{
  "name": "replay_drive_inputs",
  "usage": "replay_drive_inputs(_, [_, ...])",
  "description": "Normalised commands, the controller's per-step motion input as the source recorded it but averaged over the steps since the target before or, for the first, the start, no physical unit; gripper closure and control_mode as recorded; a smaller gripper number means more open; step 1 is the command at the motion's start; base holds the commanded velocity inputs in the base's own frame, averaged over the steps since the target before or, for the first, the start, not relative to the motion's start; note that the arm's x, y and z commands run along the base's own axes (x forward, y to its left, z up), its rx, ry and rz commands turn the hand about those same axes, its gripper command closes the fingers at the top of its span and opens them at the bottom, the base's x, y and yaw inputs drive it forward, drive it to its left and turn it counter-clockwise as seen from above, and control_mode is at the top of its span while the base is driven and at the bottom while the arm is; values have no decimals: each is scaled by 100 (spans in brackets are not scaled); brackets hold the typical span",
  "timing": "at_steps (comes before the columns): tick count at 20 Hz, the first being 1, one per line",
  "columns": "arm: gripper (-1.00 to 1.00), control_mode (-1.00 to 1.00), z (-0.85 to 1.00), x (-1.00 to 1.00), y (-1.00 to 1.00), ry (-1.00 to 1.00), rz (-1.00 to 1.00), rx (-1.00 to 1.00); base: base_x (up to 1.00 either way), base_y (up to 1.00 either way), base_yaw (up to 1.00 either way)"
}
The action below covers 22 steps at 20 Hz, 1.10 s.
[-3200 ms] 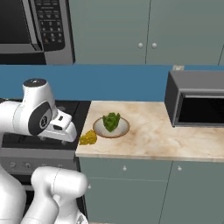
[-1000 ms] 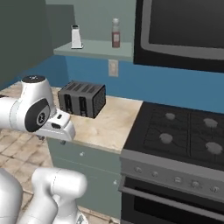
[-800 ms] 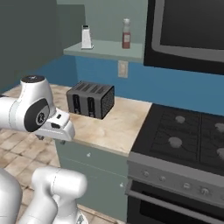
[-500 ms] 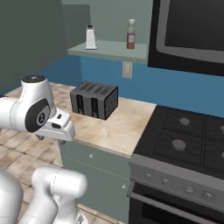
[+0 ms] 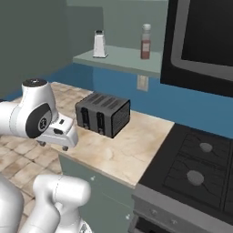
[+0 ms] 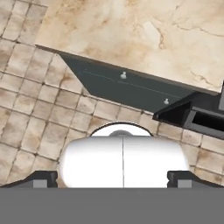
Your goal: Pick the cheese from the fridge and the cheese grater from the cabinet and place them next to the salad bowl.
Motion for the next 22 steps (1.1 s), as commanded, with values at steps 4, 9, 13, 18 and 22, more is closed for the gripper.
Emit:
replay_drive_inputs(4, [-100, 100, 0, 0, 0, 0, 0, 0, 41, -30, 25])
replay_drive_inputs(9, [-100, 100, 0, 0, 0, 0, 0, 0, 21, -25, 17])
replay_drive_inputs(13, [-100, 100, 0, 0, 0, 0, 0, 0, 16, -24, 13])
replay_drive_inputs(18, [-100, 100, 0, 0, 0, 0, 0, 0, 4, -7, 2])
replay_drive_inputs(22, [-100, 100, 0, 0, 0, 0, 0, 0, 0, 0, 0])
